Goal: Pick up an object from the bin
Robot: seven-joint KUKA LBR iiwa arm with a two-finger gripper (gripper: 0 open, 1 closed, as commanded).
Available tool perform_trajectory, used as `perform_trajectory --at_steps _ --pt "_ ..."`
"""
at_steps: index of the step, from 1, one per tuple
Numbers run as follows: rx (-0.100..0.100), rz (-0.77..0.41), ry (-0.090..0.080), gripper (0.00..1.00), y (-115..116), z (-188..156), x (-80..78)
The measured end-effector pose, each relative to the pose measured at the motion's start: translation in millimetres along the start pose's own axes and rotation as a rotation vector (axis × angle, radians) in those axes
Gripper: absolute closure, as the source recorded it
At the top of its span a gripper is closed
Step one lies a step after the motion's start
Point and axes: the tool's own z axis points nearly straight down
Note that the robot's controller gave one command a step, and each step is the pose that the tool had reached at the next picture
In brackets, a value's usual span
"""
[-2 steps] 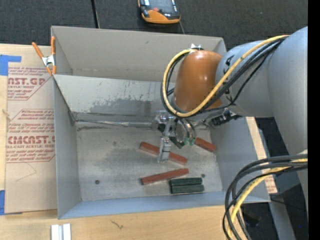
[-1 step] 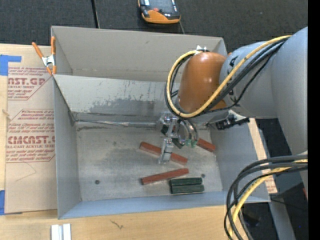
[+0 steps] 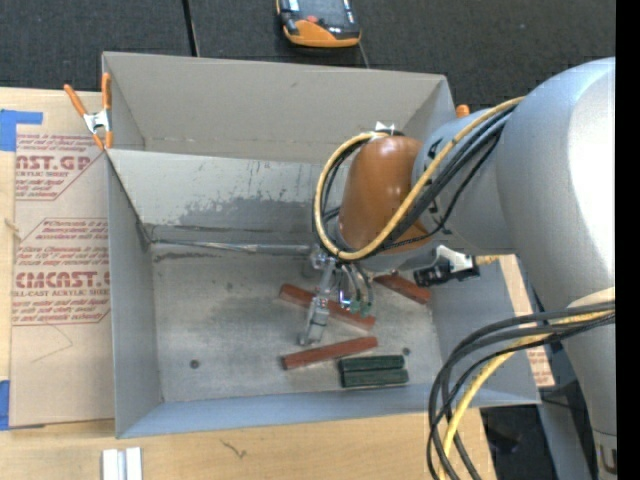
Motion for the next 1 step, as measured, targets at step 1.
perform_trajectory --at_steps 1 --pt "0.0 0.018 -0.002 1.0 2.8 -3.1 -2.9"
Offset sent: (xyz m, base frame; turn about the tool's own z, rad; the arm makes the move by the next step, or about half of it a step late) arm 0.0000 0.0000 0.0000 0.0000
